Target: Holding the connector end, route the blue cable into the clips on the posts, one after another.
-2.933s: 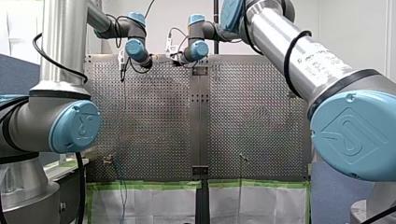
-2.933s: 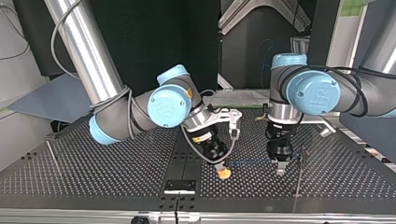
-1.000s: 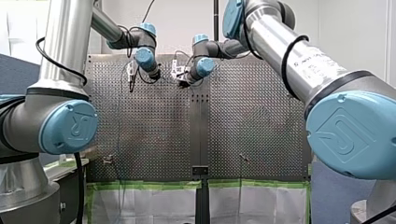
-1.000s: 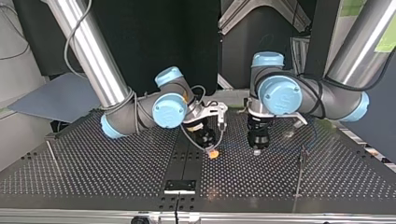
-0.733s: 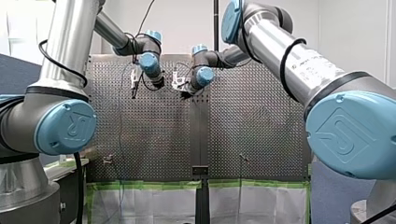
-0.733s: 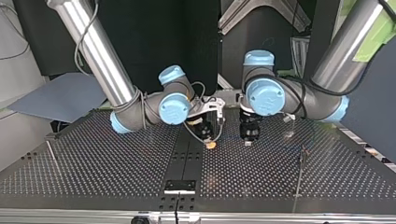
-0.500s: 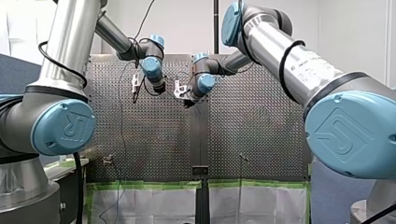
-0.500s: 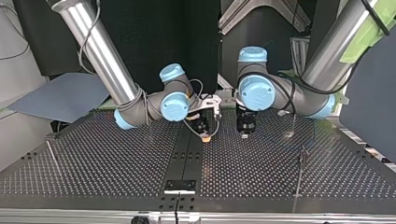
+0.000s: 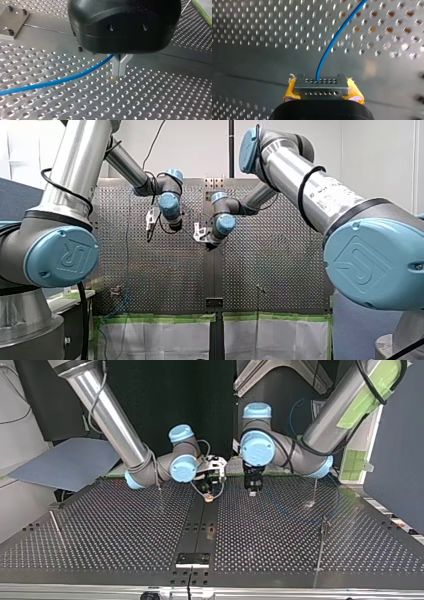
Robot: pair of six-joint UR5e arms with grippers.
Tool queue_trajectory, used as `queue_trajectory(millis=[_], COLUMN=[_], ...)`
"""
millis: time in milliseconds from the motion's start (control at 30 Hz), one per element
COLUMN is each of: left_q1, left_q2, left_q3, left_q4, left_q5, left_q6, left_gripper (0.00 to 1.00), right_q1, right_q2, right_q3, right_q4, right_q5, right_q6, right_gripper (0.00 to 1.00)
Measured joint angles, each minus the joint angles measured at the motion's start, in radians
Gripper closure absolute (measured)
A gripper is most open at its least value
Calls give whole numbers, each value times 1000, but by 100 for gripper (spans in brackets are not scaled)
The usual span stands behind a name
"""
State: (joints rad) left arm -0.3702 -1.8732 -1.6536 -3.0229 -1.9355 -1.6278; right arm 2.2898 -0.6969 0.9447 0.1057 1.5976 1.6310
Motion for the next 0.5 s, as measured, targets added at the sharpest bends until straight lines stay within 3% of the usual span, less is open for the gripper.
queue_trajectory(millis=[333,500], left_q1=[-46,-92], left_q2=[-65,-113], left_q3=[-38,-39], left_q4=[36,75], left_q5=[-31,-40], left_q6=[-8,-32], left_gripper=[100,100], right_q1=[-13,-27], right_q2=[-58,-103], right_q3=[94,141], right_q4=[-94,-140], right_q5=[29,44], right_q6=[4,31], right_gripper=[100,100])
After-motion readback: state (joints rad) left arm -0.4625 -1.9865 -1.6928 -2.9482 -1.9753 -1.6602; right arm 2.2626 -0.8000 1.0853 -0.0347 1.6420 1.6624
